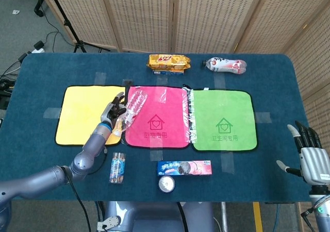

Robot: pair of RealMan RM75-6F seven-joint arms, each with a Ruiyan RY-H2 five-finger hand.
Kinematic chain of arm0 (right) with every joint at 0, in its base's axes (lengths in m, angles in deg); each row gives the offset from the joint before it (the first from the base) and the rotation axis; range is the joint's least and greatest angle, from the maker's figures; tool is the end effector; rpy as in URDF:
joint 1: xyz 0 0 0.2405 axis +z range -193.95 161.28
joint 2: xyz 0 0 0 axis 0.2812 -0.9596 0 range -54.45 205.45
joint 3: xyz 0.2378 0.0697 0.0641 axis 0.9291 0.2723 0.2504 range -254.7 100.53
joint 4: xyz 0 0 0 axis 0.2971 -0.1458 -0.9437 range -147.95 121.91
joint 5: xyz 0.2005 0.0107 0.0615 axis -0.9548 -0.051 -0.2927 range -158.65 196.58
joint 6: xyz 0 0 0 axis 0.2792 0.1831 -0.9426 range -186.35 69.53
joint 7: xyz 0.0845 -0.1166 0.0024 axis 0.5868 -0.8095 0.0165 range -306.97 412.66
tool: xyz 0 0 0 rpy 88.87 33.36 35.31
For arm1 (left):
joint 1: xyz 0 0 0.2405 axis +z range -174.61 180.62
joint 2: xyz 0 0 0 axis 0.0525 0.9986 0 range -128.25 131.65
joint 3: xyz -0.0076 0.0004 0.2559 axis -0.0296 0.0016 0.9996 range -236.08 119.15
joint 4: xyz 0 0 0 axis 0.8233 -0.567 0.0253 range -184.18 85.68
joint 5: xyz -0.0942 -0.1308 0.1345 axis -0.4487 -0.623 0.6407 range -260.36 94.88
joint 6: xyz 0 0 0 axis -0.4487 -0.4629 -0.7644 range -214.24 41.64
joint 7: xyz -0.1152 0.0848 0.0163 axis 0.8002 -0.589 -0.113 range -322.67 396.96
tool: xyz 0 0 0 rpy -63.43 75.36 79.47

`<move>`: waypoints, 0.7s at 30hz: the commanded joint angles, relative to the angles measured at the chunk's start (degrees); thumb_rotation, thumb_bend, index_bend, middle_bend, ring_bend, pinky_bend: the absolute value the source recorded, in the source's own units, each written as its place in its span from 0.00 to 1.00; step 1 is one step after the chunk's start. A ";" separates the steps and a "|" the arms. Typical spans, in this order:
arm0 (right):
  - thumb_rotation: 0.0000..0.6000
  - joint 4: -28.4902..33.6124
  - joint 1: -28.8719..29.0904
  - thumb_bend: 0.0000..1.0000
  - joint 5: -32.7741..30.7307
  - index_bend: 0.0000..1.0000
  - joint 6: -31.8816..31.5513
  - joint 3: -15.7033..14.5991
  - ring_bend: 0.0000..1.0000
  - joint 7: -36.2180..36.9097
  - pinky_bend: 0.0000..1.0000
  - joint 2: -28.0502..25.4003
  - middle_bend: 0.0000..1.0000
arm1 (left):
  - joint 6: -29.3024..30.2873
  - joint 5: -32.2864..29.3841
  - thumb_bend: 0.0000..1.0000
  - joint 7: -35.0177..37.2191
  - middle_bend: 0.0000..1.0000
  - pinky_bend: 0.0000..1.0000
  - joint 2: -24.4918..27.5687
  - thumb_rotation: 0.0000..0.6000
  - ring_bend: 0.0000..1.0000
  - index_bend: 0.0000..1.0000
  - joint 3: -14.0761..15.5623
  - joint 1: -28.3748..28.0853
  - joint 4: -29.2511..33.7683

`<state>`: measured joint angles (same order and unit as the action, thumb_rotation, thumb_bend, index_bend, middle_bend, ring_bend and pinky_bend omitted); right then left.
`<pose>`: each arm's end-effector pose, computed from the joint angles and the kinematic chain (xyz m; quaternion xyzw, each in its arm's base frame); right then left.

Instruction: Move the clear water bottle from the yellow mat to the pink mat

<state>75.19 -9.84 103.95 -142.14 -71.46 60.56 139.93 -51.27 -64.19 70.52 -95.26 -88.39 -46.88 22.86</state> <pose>-0.3185 -0.2013 0.1698 0.5725 -0.3960 0.4249 0.5787 -0.1301 0.4127 -0.0465 -0.1505 -0.8614 -0.4642 0.1409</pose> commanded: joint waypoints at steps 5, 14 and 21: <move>1.00 -0.07 -0.03 0.00 -0.43 0.00 0.19 0.20 0.00 1.15 0.00 -0.45 0.00 | 1.22 -0.30 0.91 -1.04 0.00 0.07 -3.58 1.00 0.00 0.00 -1.80 -2.13 -0.26; 1.00 -0.41 0.21 0.00 -0.69 0.00 1.00 0.17 0.00 2.10 0.00 -0.73 0.00 | 3.12 -3.11 0.90 -3.83 0.00 0.07 -8.09 1.00 0.00 0.00 -4.06 -6.00 0.27; 1.00 -0.52 0.10 0.00 -0.74 0.00 0.80 0.19 0.00 2.23 0.00 -0.77 0.00 | 6.60 -0.71 0.94 -4.82 0.00 0.06 -5.12 1.00 0.00 0.00 -5.75 -3.20 4.93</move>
<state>74.67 -9.74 103.21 -141.35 -71.27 62.78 139.16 -46.37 -66.10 66.33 -101.89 -93.52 -51.23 26.19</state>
